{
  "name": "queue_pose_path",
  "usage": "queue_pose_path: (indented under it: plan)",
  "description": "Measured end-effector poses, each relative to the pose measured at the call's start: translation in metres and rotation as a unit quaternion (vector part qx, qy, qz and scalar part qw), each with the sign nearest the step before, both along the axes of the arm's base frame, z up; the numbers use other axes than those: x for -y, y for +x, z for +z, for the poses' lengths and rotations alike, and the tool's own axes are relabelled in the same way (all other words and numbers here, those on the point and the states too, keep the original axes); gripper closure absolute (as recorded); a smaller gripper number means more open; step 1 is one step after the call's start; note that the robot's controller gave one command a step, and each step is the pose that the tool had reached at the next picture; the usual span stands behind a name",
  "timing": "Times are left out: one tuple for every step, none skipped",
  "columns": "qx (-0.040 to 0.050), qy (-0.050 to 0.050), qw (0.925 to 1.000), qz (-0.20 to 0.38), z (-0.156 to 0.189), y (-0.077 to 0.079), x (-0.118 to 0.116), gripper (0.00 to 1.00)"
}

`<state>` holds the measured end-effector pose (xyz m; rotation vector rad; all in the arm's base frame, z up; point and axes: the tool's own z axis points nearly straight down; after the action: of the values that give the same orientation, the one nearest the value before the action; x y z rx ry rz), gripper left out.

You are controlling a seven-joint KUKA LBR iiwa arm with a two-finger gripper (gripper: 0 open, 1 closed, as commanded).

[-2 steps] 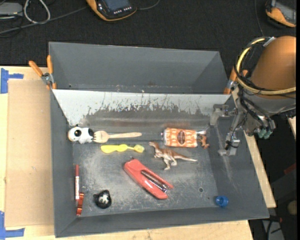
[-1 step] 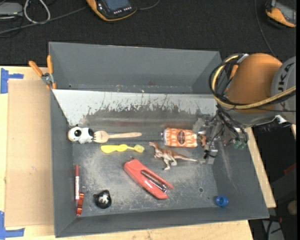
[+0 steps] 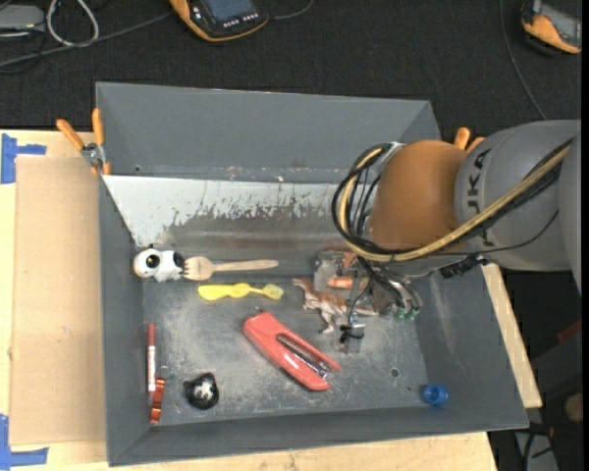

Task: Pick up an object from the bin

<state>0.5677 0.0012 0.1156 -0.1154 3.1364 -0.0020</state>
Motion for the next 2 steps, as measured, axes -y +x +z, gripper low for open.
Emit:
queue_pose_path:
  plan:
    - [-0.0029,0.001,0.9995,-0.03,0.071,0.015,0.052,0.0]
    - [-0.0016,0.003,0.9994,0.035,0.011,0.045,0.041,0.0]
